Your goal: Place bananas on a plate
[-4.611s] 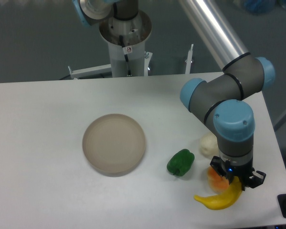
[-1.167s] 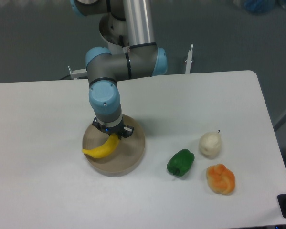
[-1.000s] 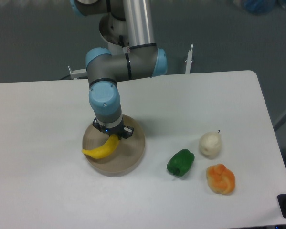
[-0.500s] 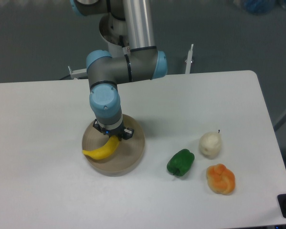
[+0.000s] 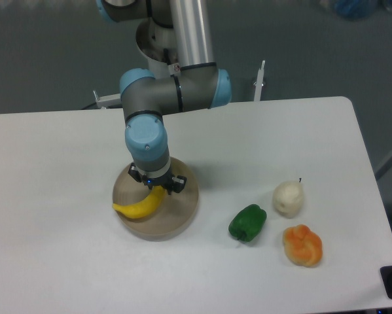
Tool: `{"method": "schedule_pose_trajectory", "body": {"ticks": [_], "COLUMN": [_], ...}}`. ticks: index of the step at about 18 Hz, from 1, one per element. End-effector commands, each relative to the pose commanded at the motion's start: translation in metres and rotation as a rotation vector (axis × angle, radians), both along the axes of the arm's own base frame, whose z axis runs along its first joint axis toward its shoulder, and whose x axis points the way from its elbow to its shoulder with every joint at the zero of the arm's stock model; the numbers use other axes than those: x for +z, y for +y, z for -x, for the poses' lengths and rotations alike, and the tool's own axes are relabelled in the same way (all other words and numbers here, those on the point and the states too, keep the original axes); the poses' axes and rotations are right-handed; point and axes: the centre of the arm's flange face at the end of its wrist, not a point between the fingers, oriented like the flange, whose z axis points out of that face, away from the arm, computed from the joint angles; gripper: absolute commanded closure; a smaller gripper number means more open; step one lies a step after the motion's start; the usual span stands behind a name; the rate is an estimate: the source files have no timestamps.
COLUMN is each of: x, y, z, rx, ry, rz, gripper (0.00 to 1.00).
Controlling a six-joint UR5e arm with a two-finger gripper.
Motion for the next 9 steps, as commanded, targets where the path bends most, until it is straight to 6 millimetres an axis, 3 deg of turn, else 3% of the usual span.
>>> {"method": "schedule_pose_trajectory", "body": {"ticks": [2, 9], "x": [0.02, 0.08], "y": [-0.001, -0.004], "z": [0.017, 0.105], "rx": [0.014, 0.037], "ry": [0.018, 0.088], "rz": [-0.033, -0.131], "gripper": [0.01, 0.0]}}
